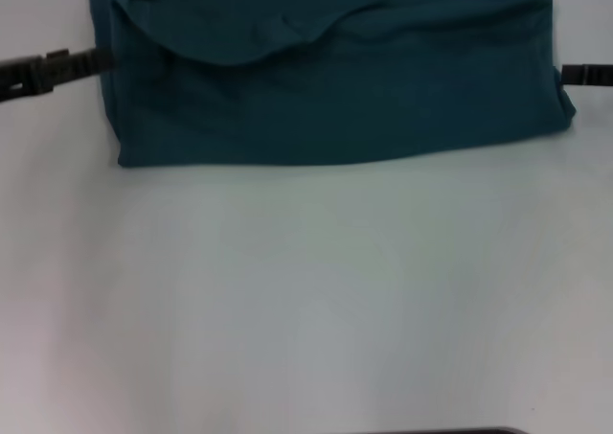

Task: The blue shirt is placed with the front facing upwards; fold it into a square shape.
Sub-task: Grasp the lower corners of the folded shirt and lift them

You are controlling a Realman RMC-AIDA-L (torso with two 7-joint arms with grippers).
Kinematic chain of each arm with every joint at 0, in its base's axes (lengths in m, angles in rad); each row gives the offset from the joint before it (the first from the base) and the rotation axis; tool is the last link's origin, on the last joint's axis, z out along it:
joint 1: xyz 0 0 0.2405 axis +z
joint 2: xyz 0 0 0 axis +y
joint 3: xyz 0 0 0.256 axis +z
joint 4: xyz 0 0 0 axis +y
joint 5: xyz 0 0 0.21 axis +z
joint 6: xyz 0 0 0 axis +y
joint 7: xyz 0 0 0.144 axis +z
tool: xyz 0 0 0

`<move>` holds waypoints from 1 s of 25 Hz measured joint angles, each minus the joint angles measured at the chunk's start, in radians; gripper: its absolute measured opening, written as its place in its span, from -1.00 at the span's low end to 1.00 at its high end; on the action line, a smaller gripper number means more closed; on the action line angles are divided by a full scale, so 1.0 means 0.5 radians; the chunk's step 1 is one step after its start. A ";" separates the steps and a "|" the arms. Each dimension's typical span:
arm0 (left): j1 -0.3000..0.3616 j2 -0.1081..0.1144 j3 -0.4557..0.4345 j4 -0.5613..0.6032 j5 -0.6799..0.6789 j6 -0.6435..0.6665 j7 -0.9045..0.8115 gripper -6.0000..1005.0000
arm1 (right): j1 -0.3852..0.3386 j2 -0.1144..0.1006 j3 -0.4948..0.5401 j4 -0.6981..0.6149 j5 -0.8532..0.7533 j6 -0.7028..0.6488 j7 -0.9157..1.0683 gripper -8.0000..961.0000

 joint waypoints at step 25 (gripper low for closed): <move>0.020 -0.001 0.001 0.119 0.019 -0.054 0.109 0.69 | 0.093 0.112 -0.095 0.030 -0.198 0.263 0.095 0.42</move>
